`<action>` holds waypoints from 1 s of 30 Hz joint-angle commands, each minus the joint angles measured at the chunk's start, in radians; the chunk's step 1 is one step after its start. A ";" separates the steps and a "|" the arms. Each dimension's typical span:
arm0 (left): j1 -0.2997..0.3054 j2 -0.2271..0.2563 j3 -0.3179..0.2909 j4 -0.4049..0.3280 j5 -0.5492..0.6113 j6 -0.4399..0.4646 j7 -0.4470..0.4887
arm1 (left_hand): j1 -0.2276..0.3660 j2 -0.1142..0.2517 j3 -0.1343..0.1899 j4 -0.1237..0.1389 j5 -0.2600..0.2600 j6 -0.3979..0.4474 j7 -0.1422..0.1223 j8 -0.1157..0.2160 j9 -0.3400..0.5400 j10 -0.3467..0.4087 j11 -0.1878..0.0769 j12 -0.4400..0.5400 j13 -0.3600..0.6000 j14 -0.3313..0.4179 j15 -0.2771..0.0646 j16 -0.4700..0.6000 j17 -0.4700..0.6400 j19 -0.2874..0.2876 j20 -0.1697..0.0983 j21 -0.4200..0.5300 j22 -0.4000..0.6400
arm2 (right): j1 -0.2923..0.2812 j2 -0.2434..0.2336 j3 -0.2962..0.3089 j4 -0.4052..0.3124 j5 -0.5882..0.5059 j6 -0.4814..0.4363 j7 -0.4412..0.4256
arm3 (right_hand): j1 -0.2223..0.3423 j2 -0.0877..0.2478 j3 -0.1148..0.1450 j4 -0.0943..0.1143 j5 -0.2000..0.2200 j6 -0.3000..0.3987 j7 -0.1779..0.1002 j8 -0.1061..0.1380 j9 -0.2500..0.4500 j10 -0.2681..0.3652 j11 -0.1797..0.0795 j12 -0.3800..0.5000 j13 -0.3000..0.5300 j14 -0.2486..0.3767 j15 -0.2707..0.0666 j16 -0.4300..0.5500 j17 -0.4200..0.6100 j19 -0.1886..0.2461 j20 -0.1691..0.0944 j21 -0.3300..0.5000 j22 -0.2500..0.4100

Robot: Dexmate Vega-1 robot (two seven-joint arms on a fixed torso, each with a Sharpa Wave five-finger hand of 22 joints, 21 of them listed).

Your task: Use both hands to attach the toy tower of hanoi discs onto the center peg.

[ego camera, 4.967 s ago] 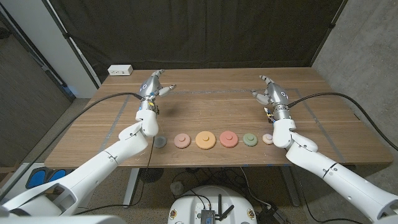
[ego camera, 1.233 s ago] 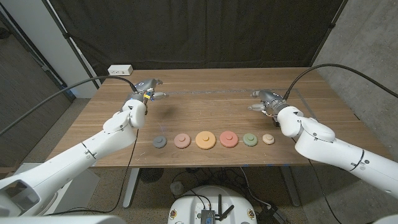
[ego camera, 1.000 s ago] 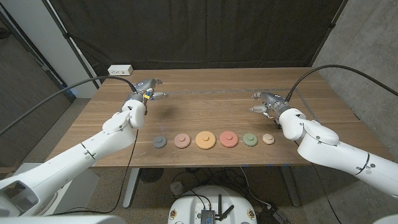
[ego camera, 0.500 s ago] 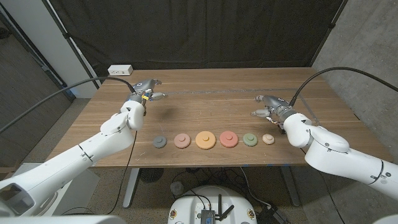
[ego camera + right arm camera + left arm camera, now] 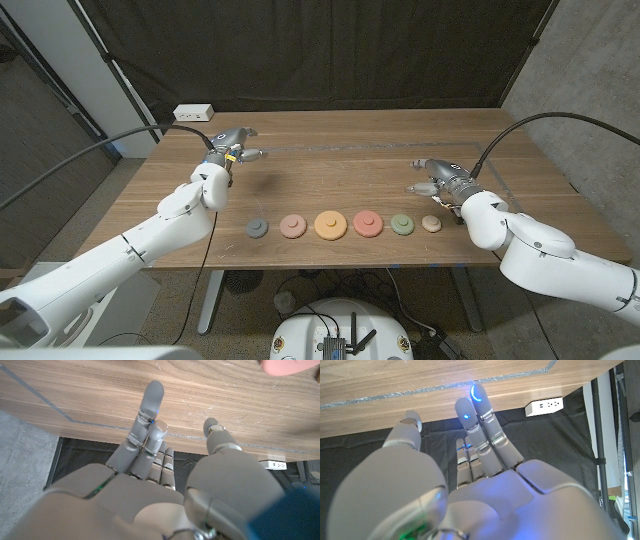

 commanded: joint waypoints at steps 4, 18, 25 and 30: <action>0.011 0.002 -0.005 -0.004 -0.008 -0.020 0.011 | -0.012 0.003 -0.011 0.003 0.001 0.007 0.002 -0.006 0.001 0.003 0.004 -0.002 0.006 -0.005 -0.045 0.010 0.000 -0.007 -0.068 0.007 0.000 | -0.088 -0.042 0.025 -0.072 0.008 -0.010 -0.052 | 0.017 0.004 -0.008 0.000 0.007 -0.005 -0.002 -0.002 0.003 -0.004 -0.001 0.007 0.007 0.002 -0.085 0.000 0.004 -0.004 -0.010 0.008 -0.006; 0.021 0.008 -0.012 -0.009 -0.012 -0.035 0.012 | -0.019 0.008 -0.016 0.004 0.000 0.008 0.003 -0.007 0.001 0.007 0.005 -0.003 0.010 -0.007 -0.045 0.016 -0.004 -0.008 -0.068 0.013 -0.006 | -0.164 -0.073 0.039 -0.134 0.022 -0.039 -0.091 | 0.018 0.004 -0.015 0.002 0.008 -0.009 -0.004 -0.002 0.003 -0.014 0.000 0.002 0.006 -0.008 -0.085 -0.013 -0.004 -0.014 -0.009 0.014 -0.015; 0.026 0.012 -0.015 -0.019 -0.008 -0.037 0.014 | -0.020 0.009 -0.017 0.002 0.000 0.010 0.004 -0.007 0.001 0.007 0.003 -0.005 0.012 -0.007 -0.045 0.020 -0.004 -0.011 -0.068 0.016 -0.008 | -0.192 -0.093 0.049 -0.152 0.033 -0.049 -0.107 | 0.019 0.004 -0.020 0.003 0.010 -0.011 -0.001 -0.001 0.004 -0.018 0.000 0.002 0.007 -0.015 -0.085 -0.022 -0.010 -0.024 -0.009 0.017 -0.022; 0.029 0.013 -0.019 -0.024 -0.006 -0.037 0.015 | -0.021 0.012 -0.018 0.002 0.000 0.010 0.004 -0.007 0.001 0.007 0.003 -0.006 0.014 -0.009 -0.046 0.021 -0.006 -0.010 -0.068 0.019 -0.011 | -0.193 -0.102 0.042 -0.160 0.033 -0.064 -0.106 | 0.020 0.004 -0.025 0.003 0.011 -0.021 0.007 -0.004 0.004 -0.028 0.002 -0.001 0.006 -0.026 -0.085 -0.035 -0.019 -0.032 -0.009 0.021 -0.028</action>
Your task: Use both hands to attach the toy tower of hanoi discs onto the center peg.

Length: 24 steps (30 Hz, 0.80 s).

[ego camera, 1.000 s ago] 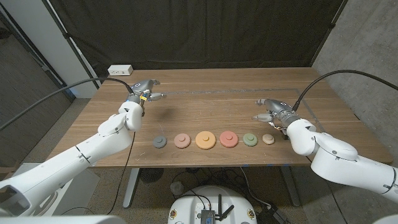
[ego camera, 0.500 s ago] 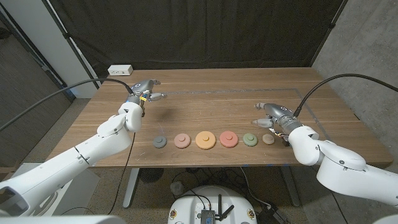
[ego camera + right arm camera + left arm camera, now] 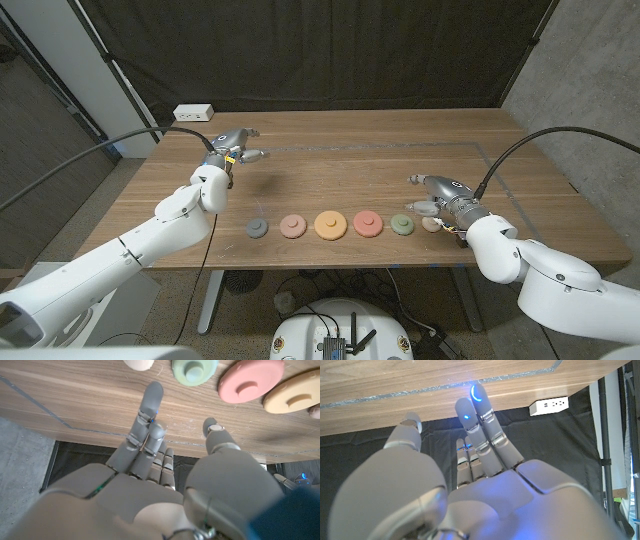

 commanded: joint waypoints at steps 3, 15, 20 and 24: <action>0.007 0.004 -0.006 -0.013 0.007 -0.002 0.002 | -0.008 0.000 -0.004 0.000 0.000 0.004 -0.003 0.000 0.002 0.008 0.005 -0.007 0.004 -0.007 -0.050 0.008 -0.001 -0.006 -0.073 0.014 -0.001 | -0.033 -0.035 -0.002 -0.034 0.009 -0.025 -0.014 | 0.010 -0.007 -0.014 -0.001 0.005 -0.009 -0.002 -0.004 0.001 -0.015 -0.012 -0.007 0.002 -0.016 -0.091 -0.020 -0.014 -0.015 -0.020 0.010 -0.005; 0.012 0.003 -0.009 -0.022 0.012 0.003 0.003 | -0.010 0.003 -0.006 -0.001 0.001 0.009 -0.001 0.000 0.002 0.012 0.004 -0.008 0.007 -0.011 -0.050 0.011 -0.006 -0.008 -0.073 0.020 -0.006 | -0.014 -0.055 -0.029 -0.044 -0.003 -0.032 0.008 | 0.016 -0.012 -0.033 -0.002 0.003 -0.030 -0.011 -0.009 -0.001 -0.033 -0.015 -0.010 -0.005 -0.042 -0.091 -0.048 -0.049 -0.051 -0.021 0.011 -0.022; 0.020 0.004 -0.015 -0.027 0.010 0.006 0.006 | -0.010 0.004 -0.006 -0.002 0.001 0.011 -0.001 0.001 0.002 0.014 0.004 -0.008 0.009 -0.012 -0.050 0.013 -0.007 -0.008 -0.073 0.022 -0.009 | 0.009 -0.057 -0.061 -0.050 -0.035 -0.030 0.030 | 0.021 -0.012 -0.042 -0.003 0.002 -0.035 -0.008 -0.009 -0.002 -0.040 -0.012 -0.010 -0.007 -0.045 -0.091 -0.051 -0.058 -0.057 -0.021 0.015 -0.029; 0.025 0.006 -0.018 -0.022 0.007 -0.009 0.013 | -0.010 0.005 -0.007 -0.002 0.001 0.010 -0.001 0.000 0.002 0.014 0.004 -0.009 0.010 -0.011 -0.050 0.016 -0.006 -0.008 -0.072 0.024 -0.011 | 0.043 -0.046 -0.103 -0.051 -0.077 -0.032 0.068 | 0.026 -0.013 -0.048 -0.004 0.001 -0.045 -0.006 -0.011 -0.002 -0.042 -0.008 -0.009 -0.009 -0.045 -0.091 -0.050 -0.061 -0.058 -0.021 0.021 -0.031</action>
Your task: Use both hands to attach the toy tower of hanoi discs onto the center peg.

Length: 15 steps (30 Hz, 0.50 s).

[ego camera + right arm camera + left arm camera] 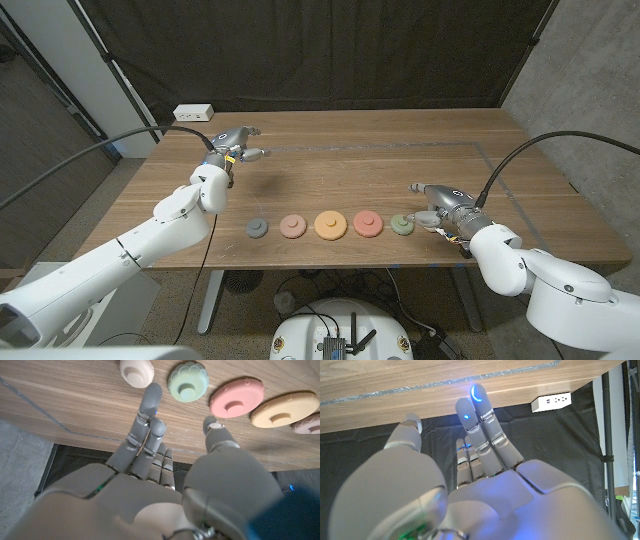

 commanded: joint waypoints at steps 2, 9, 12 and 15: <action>0.020 0.001 -0.015 0.002 -0.005 -0.024 0.027 | -0.006 0.002 -0.006 -0.001 0.001 0.011 -0.002 0.000 0.002 0.008 -0.002 -0.003 0.005 -0.002 -0.051 0.010 0.004 -0.005 -0.068 0.009 -0.002 | 0.081 0.010 -0.108 -0.013 -0.097 -0.006 0.078 | 0.007 0.009 -0.010 0.000 0.001 -0.021 0.002 -0.006 0.001 -0.006 0.005 -0.001 -0.002 -0.005 -0.101 -0.002 -0.002 -0.006 -0.049 0.011 -0.001; 0.022 0.009 -0.019 0.016 -0.012 -0.057 0.026 | -0.006 0.002 -0.007 -0.002 0.001 0.010 -0.002 0.000 0.002 0.010 -0.002 -0.004 0.007 -0.003 -0.051 0.012 0.003 -0.007 -0.067 0.013 -0.002 | 0.137 0.049 -0.175 -0.008 -0.183 -0.009 0.153 | 0.014 0.006 -0.020 0.000 -0.002 -0.033 0.003 -0.007 0.001 -0.013 0.009 -0.001 -0.005 -0.011 -0.101 -0.006 -0.014 -0.011 -0.049 0.017 -0.008; 0.026 0.012 -0.024 0.031 -0.020 -0.085 0.032 | -0.007 0.002 -0.007 -0.002 0.001 0.010 -0.002 -0.001 0.002 0.011 -0.002 -0.004 0.007 -0.003 -0.051 0.013 0.003 -0.007 -0.067 0.014 -0.003 | 0.155 0.062 -0.196 -0.007 -0.215 -0.012 0.187 | 0.017 0.006 -0.028 0.001 -0.005 -0.040 0.011 -0.006 0.000 -0.018 0.011 -0.001 -0.006 -0.008 -0.101 -0.001 -0.016 -0.017 -0.048 0.021 -0.014; 0.035 0.015 -0.034 0.047 -0.034 -0.126 0.046 | -0.007 0.002 -0.008 -0.002 0.001 0.010 -0.002 -0.001 0.002 0.010 -0.004 -0.005 0.008 -0.004 -0.051 0.013 0.002 -0.007 -0.067 0.015 -0.004 | 0.165 0.074 -0.210 -0.004 -0.242 -0.007 0.211 | 0.018 0.006 -0.031 0.002 -0.006 -0.044 0.016 -0.007 0.000 -0.026 0.017 -0.003 -0.007 -0.016 -0.101 -0.008 -0.025 -0.017 -0.048 0.024 -0.015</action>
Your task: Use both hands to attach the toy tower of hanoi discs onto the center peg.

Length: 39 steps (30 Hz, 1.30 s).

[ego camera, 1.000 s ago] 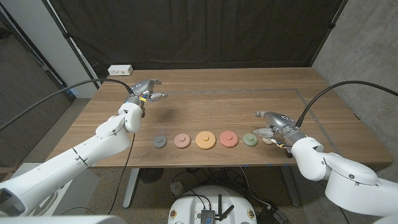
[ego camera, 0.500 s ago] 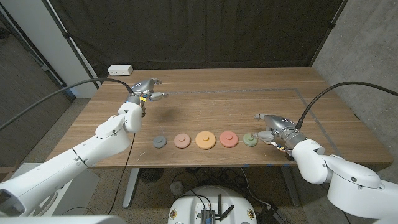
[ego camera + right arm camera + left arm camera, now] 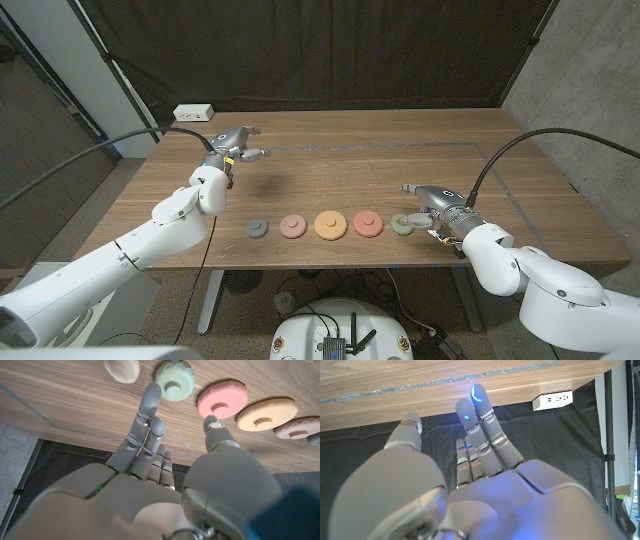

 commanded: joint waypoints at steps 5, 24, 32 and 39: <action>0.032 0.015 -0.032 0.049 -0.043 -0.122 0.032 | -0.007 0.003 -0.004 0.002 0.001 0.011 -0.002 -0.001 0.002 0.008 0.003 -0.001 0.004 -0.005 -0.051 0.007 0.001 -0.004 -0.072 0.011 0.002 | 0.078 0.068 -0.104 0.008 -0.159 0.000 0.139 | 0.014 0.001 -0.008 0.001 -0.002 -0.013 0.013 -0.009 0.000 -0.014 0.007 -0.003 0.002 -0.012 -0.106 -0.005 -0.009 -0.008 -0.051 0.008 -0.002; 0.064 0.015 -0.057 0.062 -0.060 -0.164 0.055 | -0.008 0.005 -0.006 0.002 0.000 0.015 -0.001 0.000 0.002 0.008 0.003 -0.004 0.007 -0.009 -0.051 0.010 -0.004 -0.007 -0.070 0.017 -0.004 | 0.137 0.157 -0.178 0.026 -0.370 -0.010 0.345 | 0.026 0.003 -0.030 0.003 -0.008 -0.021 0.020 -0.003 -0.001 -0.031 0.021 -0.001 -0.004 -0.017 -0.106 -0.002 -0.029 -0.022 -0.051 0.026 -0.018; 0.064 0.014 -0.057 0.069 -0.061 -0.178 0.055 | -0.009 0.006 -0.007 0.002 0.000 0.015 -0.002 -0.001 0.002 0.011 0.003 -0.004 0.009 -0.011 -0.051 0.012 -0.006 -0.010 -0.069 0.020 -0.006 | 0.169 0.223 -0.213 0.054 -0.482 -0.025 0.459 | 0.028 0.004 -0.035 0.004 -0.009 -0.024 0.018 -0.003 -0.001 -0.032 0.024 0.000 -0.006 -0.018 -0.106 -0.002 -0.034 -0.025 -0.051 0.030 -0.022; 0.071 0.014 -0.065 0.070 -0.066 -0.183 0.059 | -0.010 0.009 -0.008 0.002 0.000 0.016 -0.001 -0.001 0.002 0.012 0.003 -0.005 0.010 -0.010 -0.051 0.015 -0.007 -0.013 -0.069 0.022 -0.009 | 0.192 0.267 -0.235 0.076 -0.587 -0.025 0.581 | 0.032 0.008 -0.045 0.005 -0.011 -0.031 0.019 -0.002 -0.002 -0.032 0.028 0.003 -0.009 -0.017 -0.106 0.004 -0.038 -0.030 -0.051 0.041 -0.031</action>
